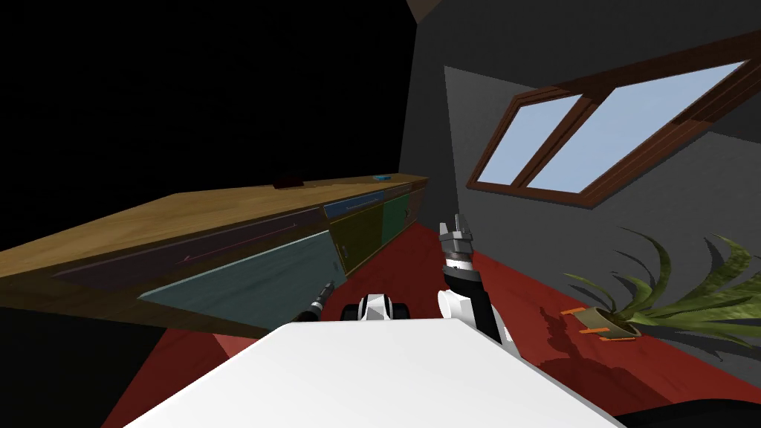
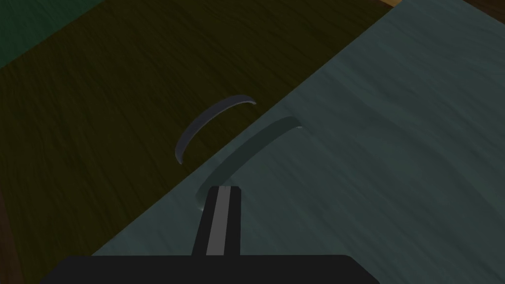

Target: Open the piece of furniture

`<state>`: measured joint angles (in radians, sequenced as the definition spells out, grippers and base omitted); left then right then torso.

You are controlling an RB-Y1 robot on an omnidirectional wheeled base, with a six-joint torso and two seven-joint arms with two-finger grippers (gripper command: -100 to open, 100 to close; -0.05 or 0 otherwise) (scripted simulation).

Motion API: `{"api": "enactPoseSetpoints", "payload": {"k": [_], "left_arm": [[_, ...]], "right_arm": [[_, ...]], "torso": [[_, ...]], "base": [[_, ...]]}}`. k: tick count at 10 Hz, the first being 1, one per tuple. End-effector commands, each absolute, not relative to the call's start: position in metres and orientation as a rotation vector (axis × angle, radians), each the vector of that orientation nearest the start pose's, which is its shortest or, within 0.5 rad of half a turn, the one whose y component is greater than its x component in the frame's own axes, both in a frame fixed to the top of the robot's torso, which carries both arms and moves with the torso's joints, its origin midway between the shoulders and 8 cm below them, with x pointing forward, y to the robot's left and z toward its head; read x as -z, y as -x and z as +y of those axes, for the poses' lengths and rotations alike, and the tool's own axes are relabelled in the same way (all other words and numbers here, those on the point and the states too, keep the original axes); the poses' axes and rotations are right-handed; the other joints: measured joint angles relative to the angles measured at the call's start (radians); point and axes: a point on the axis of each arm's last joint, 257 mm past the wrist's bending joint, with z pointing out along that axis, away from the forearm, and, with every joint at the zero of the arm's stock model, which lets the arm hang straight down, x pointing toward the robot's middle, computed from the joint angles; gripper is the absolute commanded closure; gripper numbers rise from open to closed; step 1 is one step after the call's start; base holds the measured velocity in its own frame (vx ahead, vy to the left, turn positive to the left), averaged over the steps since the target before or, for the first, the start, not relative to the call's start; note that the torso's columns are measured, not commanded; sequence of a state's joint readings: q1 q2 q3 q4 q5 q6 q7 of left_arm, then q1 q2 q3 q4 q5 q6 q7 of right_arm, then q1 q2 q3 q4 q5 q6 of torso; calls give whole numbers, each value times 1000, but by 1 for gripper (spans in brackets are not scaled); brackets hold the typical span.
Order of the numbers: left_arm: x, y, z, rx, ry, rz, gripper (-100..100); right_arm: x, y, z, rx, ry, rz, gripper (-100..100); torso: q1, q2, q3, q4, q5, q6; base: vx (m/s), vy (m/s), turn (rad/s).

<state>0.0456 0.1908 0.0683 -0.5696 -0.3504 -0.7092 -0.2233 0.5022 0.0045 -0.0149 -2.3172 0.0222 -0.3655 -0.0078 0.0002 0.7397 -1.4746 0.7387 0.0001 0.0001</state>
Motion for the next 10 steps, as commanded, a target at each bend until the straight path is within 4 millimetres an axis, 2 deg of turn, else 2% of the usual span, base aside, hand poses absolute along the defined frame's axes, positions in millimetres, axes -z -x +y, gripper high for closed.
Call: {"api": "enactPoseSetpoints", "payload": {"k": [1, 2, 3, 4, 6, 7, 8, 9, 10], "left_arm": [[519, -379, 283, 701, 810, 1859, 100], [512, -391, 280, 710, 795, 1846, 100], [520, -393, 264, 714, 780, 1886, 100], [511, -408, 260, 725, 762, 1870, 100], [508, -412, 260, 729, 756, 1866, 100], [505, -428, 240, 742, 719, 1890, 100], [511, -432, 223, 745, 695, 1928, 100], [496, -451, 218, 759, 669, 1905, 100], [508, -441, 220, 748, 687, 1932, 100]], "right_arm": [[-14, -357, -286, -1254, -730, 683, 0], [-14, -357, -286, -1254, -731, 683, 0], [-14, -357, -286, -1254, -731, 683, 0], [-14, -357, -286, -1254, -731, 683, 0], [-14, -357, -286, -1254, -731, 683, 0], [-14, -357, -286, -1254, -731, 683, 0], [-14, -357, -286, -1254, -731, 683, 0], [-14, -357, -286, -1255, -730, 683, 0], [-14, -357, -286, -1255, -730, 683, 0]], "torso": [[0, -1, -1, -1, 0, 0], [-2, -3, -2, -1, -1, 0], [-3, -8, -5, -2, -1, 0], [-1, -4, -3, -2, -1, 0], [0, -4, -2, -1, 0, 0], [-1, -6, -4, -2, 0, 0], [0, 0, -1, -1, 0, 0], [1, 9, 5, 2, 0, 0], [1, 7, 4, 2, 0, 0]], "base": [[-186, 54, -11], [-86, 9, 1], [-135, 25, -12], [-148, 44, -11], [-45, 23, -2], [-105, 42, -6], [-291, 63, -39], [-307, 71, -11], [-140, 56, -5]]}}
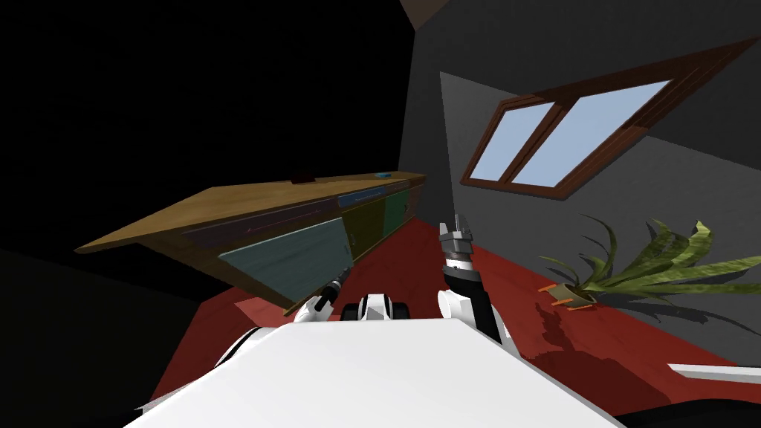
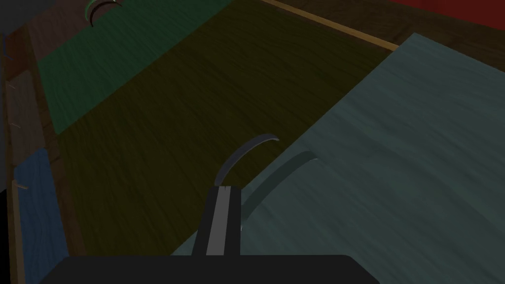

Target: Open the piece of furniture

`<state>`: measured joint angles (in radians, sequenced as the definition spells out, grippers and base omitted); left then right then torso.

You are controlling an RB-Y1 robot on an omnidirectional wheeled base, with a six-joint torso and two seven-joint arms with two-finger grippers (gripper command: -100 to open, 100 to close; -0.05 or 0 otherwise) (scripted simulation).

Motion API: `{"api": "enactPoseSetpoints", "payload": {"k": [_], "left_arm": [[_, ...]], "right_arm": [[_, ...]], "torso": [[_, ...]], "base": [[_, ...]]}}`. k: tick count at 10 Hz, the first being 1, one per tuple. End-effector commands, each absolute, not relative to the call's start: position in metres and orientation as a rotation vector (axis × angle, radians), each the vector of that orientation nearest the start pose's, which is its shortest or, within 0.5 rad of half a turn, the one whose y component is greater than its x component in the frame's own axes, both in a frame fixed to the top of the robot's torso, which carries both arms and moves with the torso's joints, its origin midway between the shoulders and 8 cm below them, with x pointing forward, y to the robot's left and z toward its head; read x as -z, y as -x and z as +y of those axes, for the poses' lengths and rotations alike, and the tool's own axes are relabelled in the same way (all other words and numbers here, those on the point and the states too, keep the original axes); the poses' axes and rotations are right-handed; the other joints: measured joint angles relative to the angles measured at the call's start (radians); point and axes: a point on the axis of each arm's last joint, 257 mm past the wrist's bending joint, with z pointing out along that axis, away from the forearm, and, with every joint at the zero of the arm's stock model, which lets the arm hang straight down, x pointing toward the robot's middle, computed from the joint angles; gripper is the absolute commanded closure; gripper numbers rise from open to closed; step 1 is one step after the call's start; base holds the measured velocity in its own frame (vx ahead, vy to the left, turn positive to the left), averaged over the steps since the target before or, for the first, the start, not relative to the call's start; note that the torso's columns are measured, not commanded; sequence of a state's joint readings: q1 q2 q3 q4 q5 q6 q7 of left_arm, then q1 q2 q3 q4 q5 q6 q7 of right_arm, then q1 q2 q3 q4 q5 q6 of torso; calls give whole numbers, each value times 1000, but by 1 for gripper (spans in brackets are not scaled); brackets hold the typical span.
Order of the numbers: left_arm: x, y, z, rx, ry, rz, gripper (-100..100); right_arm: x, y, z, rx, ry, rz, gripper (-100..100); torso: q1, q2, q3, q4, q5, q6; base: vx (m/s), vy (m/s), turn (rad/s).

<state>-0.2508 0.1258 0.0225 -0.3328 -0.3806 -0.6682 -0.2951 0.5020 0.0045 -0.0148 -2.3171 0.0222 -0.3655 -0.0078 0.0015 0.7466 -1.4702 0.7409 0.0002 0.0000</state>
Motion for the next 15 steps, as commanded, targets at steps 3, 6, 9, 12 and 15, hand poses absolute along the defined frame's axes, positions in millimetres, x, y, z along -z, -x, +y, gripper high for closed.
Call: {"api": "enactPoseSetpoints", "payload": {"k": [3, 6, 9, 12, 15], "left_arm": [[501, -446, 234, 728, 703, 1896, -100], [500, -445, 253, 698, 736, 1875, -100], [499, -442, 281, 652, 783, 1842, -100], [498, -439, 301, 619, 814, 1818, -100], [498, -435, 324, 580, 853, 1791, -100]], "right_arm": [[-14, -357, -286, -1254, -731, 683, 0], [-14, -357, -286, -1254, -731, 683, 0], [-14, -357, -286, -1254, -731, 683, 0], [-14, -357, -286, -1254, -731, 683, 0], [-14, -357, -286, -1254, -731, 683, 0]], "torso": [[-4, -18, -12, -6, -1, 0], [-1, -9, -6, -3, 0, 0], [-1, -9, -6, -3, 0, 0], [-2, -9, -6, -3, 0, 0], [-3, -9, -6, -3, -1, 0]], "base": [[28, -5, 40], [161, -64, 70], [211, -83, 105], [185, -80, 87], [145, -82, 76]]}}
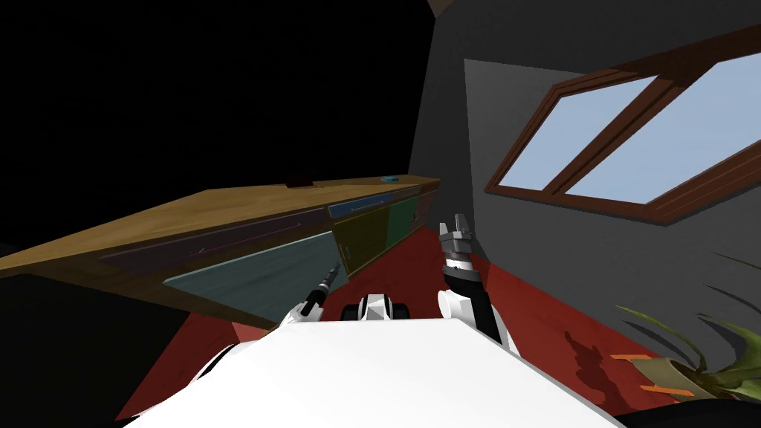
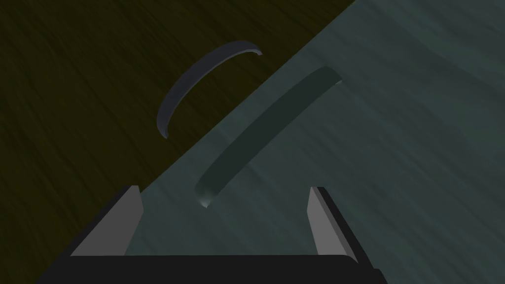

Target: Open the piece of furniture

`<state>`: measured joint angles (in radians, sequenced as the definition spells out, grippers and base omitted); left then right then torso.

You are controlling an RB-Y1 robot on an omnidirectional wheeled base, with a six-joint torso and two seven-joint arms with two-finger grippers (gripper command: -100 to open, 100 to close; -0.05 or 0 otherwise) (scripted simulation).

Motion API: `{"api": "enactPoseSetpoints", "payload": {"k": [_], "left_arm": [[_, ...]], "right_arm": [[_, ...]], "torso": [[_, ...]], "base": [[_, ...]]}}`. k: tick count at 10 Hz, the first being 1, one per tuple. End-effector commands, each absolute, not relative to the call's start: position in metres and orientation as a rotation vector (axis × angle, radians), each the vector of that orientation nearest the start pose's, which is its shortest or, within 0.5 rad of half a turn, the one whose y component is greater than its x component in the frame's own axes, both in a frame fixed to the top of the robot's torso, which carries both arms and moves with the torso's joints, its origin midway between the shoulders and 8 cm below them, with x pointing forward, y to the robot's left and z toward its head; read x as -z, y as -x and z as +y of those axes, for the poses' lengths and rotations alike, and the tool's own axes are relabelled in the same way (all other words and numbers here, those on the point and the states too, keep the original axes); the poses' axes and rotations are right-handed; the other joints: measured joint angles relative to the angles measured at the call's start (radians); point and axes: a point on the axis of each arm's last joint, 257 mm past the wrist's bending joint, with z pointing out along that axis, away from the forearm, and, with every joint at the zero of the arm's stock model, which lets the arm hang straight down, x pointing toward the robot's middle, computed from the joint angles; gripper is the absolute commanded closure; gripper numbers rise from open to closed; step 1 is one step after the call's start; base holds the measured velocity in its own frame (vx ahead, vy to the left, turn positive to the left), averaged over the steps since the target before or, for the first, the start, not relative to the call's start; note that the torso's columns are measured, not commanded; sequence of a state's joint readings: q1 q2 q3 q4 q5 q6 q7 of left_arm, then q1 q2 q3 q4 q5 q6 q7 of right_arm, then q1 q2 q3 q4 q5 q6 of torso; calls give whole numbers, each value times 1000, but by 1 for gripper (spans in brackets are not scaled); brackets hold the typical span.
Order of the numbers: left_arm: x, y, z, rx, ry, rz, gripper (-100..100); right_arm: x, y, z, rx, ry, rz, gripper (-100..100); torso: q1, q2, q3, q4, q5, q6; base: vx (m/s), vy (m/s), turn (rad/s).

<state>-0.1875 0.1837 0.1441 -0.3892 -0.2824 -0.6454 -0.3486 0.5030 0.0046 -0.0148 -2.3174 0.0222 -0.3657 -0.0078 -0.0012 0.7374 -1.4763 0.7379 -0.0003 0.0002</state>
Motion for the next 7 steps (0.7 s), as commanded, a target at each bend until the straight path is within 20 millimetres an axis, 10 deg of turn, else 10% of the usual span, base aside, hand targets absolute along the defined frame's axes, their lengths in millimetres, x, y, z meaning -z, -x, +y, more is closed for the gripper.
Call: {"api": "enactPoseSetpoints", "payload": {"k": [1, 7], "left_arm": [[499, -434, 322, 583, 848, 1792, -100], [503, -419, 321, 580, 844, 1794, -100]], "right_arm": [[-14, -357, -286, -1254, -731, 683, 0], [-14, -357, -286, -1254, -731, 683, 0]], "torso": [[2, 2, 1, 0, 0, 0], [0, -2, -1, 0, 0, 0]], "base": [[38, -21, -1], [68, -2, 4]]}}
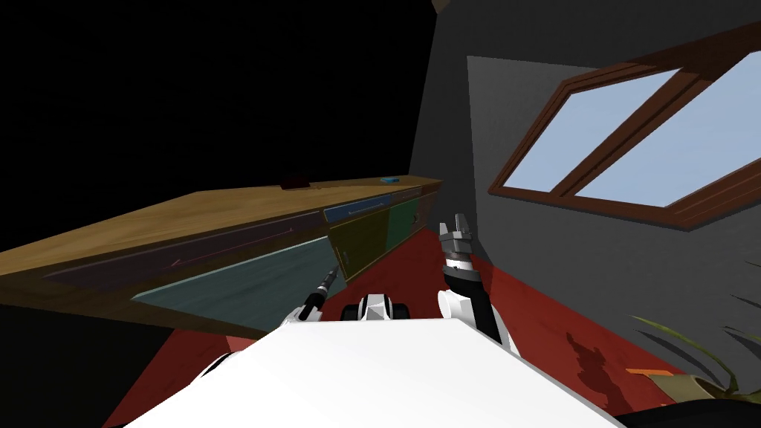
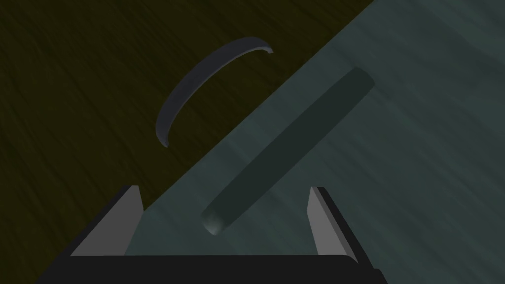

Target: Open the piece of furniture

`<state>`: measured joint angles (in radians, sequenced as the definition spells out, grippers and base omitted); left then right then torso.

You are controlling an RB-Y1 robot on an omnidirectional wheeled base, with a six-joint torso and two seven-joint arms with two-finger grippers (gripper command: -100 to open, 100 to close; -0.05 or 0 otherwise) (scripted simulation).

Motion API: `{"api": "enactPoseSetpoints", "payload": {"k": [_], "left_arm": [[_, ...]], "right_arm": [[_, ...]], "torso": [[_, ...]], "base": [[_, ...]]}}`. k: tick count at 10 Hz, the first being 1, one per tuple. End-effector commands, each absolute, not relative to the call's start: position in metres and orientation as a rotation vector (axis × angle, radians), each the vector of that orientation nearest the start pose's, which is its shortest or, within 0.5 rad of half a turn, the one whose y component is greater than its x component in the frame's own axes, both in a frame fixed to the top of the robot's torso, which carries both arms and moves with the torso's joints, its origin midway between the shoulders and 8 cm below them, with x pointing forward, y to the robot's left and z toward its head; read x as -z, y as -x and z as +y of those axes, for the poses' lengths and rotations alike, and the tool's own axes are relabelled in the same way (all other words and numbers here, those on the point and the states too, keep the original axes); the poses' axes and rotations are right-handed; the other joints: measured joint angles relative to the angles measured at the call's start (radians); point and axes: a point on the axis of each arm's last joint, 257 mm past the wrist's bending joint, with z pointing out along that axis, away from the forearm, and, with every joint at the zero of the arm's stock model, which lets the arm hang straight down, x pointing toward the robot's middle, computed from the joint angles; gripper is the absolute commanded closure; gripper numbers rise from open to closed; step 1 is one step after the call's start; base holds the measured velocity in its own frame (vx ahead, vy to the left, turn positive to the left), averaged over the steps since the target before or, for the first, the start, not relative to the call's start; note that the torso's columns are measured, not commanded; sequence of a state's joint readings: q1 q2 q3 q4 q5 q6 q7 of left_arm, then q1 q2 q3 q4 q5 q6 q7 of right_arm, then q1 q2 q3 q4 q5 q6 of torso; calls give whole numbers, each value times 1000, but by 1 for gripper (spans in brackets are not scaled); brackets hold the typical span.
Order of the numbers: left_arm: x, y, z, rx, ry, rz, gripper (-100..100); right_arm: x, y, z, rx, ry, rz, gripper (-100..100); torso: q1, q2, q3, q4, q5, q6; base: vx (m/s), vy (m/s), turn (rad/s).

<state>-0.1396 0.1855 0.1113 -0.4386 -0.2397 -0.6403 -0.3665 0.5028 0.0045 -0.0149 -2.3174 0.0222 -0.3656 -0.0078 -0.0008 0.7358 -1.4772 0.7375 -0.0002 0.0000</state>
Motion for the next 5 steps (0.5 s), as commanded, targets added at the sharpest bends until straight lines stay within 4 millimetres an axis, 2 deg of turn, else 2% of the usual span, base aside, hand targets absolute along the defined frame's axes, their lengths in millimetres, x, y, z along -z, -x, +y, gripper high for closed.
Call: {"api": "enactPoseSetpoints", "payload": {"k": [1, 2, 4, 5], "left_arm": [[503, -420, 321, 581, 844, 1793, -100], [500, -428, 322, 581, 847, 1793, 100], [499, -431, 322, 582, 848, 1792, 100], [500, -431, 321, 579, 842, 1797, 100]], "right_arm": [[-14, -357, -286, -1254, -731, 683, 0], [-14, -357, -286, -1254, -731, 683, 0], [-14, -357, -286, -1254, -730, 683, 0], [-14, -357, -286, -1254, -731, 683, 0]], "torso": [[1, 1, 0, 0, 0, 0], [2, 3, 2, 1, 1, 0], [1, 13, 7, 3, 1, -1], [-1, 9, 5, 3, -1, -3]], "base": [[28, -2, 6], [-76, 10, -14], [-125, 15, -25], [-35, -5, -18]]}}
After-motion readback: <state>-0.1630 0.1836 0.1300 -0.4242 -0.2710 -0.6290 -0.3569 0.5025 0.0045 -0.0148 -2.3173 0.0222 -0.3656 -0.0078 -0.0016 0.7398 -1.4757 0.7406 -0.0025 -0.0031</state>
